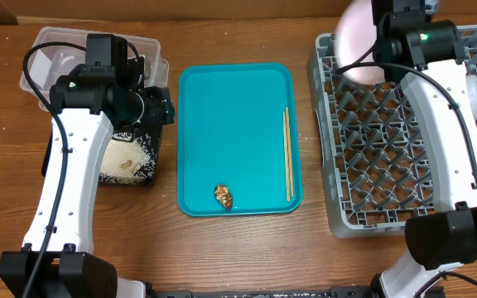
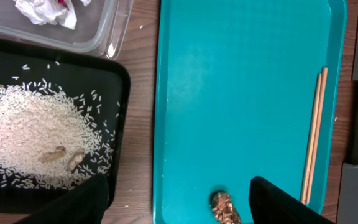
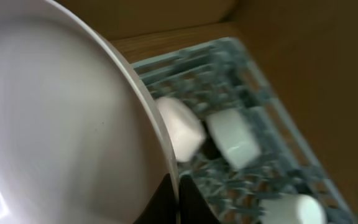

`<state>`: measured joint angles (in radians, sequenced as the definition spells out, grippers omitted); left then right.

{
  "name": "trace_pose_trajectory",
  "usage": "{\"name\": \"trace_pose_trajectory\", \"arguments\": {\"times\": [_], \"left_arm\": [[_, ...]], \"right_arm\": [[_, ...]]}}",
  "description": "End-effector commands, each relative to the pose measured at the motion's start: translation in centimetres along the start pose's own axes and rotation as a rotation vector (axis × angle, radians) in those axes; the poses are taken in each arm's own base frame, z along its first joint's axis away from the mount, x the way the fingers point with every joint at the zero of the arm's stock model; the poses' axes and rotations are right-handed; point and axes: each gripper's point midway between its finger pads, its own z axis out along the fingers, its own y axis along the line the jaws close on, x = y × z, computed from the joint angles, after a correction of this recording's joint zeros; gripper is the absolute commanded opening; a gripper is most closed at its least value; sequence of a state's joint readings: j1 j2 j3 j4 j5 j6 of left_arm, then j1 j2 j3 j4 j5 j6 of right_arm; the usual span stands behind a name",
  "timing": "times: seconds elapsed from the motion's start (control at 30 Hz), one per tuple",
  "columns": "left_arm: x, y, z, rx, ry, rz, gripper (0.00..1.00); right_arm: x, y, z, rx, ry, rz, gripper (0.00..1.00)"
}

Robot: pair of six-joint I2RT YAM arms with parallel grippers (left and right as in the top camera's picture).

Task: Sort waste into correct bins and load items into the dishwasher
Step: 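Lift the pink plate and stand it in the dish rack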

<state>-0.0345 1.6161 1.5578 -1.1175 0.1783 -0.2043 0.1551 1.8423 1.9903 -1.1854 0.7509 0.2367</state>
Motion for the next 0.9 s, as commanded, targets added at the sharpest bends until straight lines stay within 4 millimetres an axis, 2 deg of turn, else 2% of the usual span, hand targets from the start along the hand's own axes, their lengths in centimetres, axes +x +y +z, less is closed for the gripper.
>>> {"name": "trace_pose_trajectory", "arguments": {"times": [0.0, 0.2, 0.3, 0.4, 0.5, 0.73, 0.87], "left_arm": [[-0.6, -0.1, -0.6, -0.001, -0.028, 0.001, 0.74], [-0.4, 0.0, -0.6, -0.003, -0.018, 0.000, 0.74], [-0.4, 0.0, -0.6, -0.003, -0.019, 0.000, 0.74], [-0.4, 0.0, -0.6, -0.003, -0.018, -0.001, 0.74], [-0.4, 0.0, -0.6, -0.003, -0.018, -0.001, 0.74], [-0.4, 0.0, -0.6, -0.003, -0.018, -0.001, 0.74], [-0.4, 0.0, -0.6, -0.003, -0.018, -0.001, 0.74]], "right_arm": [[0.0, -4.5, 1.1, 0.293, -0.058, 0.082, 0.04], [3.0, -6.2, 2.9, 0.490, -0.086, 0.131, 0.04], [4.4, -5.7, 4.0, 0.514, -0.084, 0.109, 0.04], [7.0, -3.9, 5.8, 0.445, -0.019, 0.087, 0.04], [8.5, -1.8, 6.6, 0.347, 0.041, 0.083, 0.04], [10.9, 1.9, 6.8, 0.152, 0.168, 0.077, 0.04], [12.0, 3.3, 6.6, 0.070, 0.229, 0.078, 0.11]]}}
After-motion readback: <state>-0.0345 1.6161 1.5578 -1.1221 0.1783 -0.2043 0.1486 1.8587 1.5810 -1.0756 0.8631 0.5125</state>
